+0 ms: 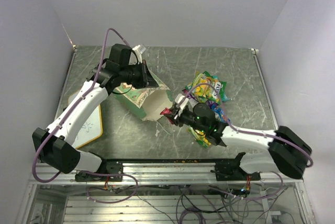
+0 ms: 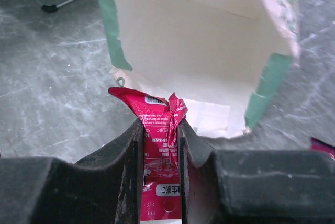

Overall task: Take the snacks out of the paper bag
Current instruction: Take out the snack from the paper bag, then place the snack at the center of the board.

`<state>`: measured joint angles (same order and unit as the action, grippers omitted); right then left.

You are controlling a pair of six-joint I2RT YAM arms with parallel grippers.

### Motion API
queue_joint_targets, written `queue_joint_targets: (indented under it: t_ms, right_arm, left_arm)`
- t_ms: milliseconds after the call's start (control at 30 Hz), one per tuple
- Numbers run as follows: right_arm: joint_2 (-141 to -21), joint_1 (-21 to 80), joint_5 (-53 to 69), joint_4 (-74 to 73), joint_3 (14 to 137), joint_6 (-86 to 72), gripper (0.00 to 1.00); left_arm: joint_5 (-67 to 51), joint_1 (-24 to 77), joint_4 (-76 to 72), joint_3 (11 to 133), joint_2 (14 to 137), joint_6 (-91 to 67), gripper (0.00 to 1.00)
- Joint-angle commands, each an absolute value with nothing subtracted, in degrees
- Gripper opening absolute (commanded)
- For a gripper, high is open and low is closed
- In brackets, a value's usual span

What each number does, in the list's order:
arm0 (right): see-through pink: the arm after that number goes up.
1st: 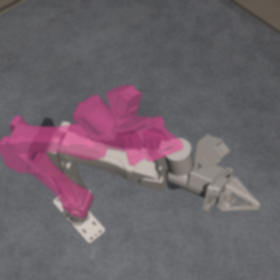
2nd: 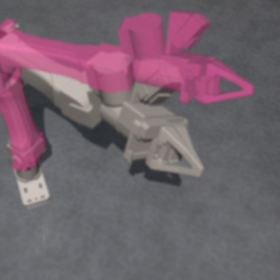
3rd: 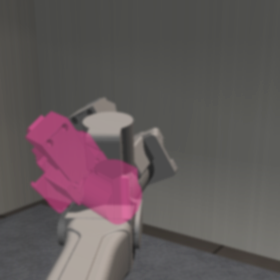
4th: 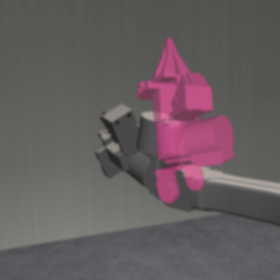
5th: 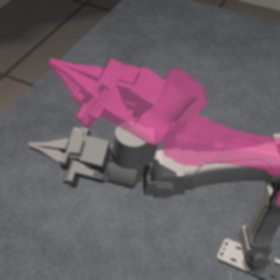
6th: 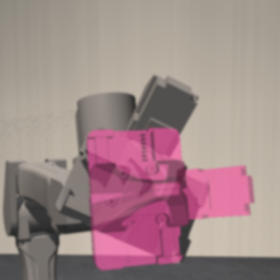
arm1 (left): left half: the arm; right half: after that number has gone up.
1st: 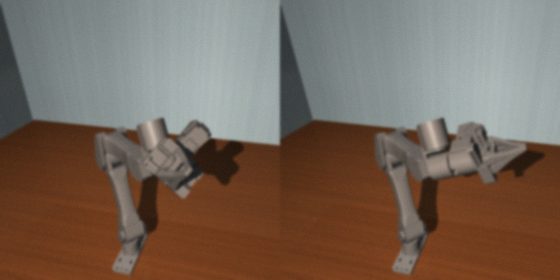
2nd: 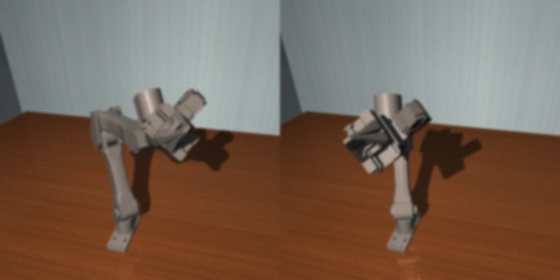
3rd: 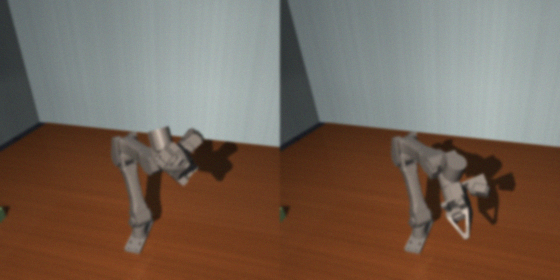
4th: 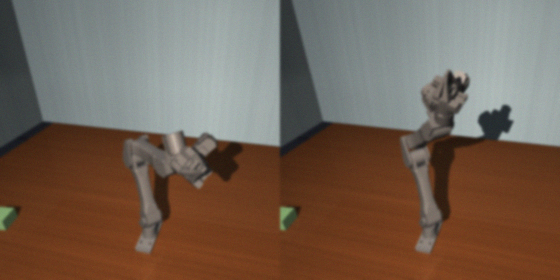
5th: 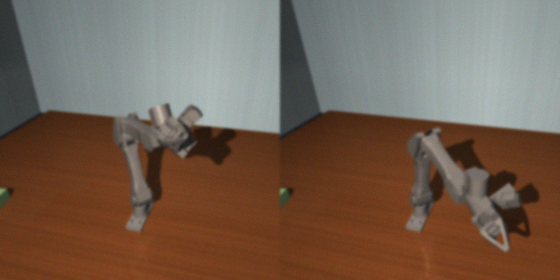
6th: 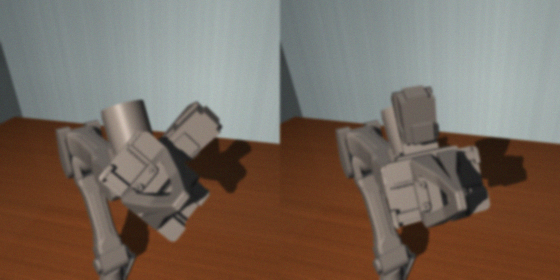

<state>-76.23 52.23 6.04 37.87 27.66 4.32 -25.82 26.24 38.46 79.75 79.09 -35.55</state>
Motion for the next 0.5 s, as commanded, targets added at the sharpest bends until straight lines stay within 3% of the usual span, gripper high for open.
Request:
queue_joint_targets:
  t_ms: [0,133,300,467]
  right_arm:
    - [-66.8,52.2,-4.4,15.9,30.1,3.4,0.00]
    - [-57.8,52.2,-16.9,8.7,32.0,5.4,0.00]
    - [-52.5,50.2,-35.0,5.3,33.5,3.9,0.00]
    - [-55.1,40.7,-38.4,-1.8,34.9,-7.5,0.00]
  left_arm:
    - [-29.0,25.3,35.9,82.7,79.7,-35.6,0.07]
    - [-30.5,24.0,36.5,87.4,81.0,-35.8,0.07]
    - [-37.1,22.5,24.9,86.1,79.5,-47.0,0.07]
    - [-42.3,22.1,13.7,85.0,78.4,-56.8,0.07]
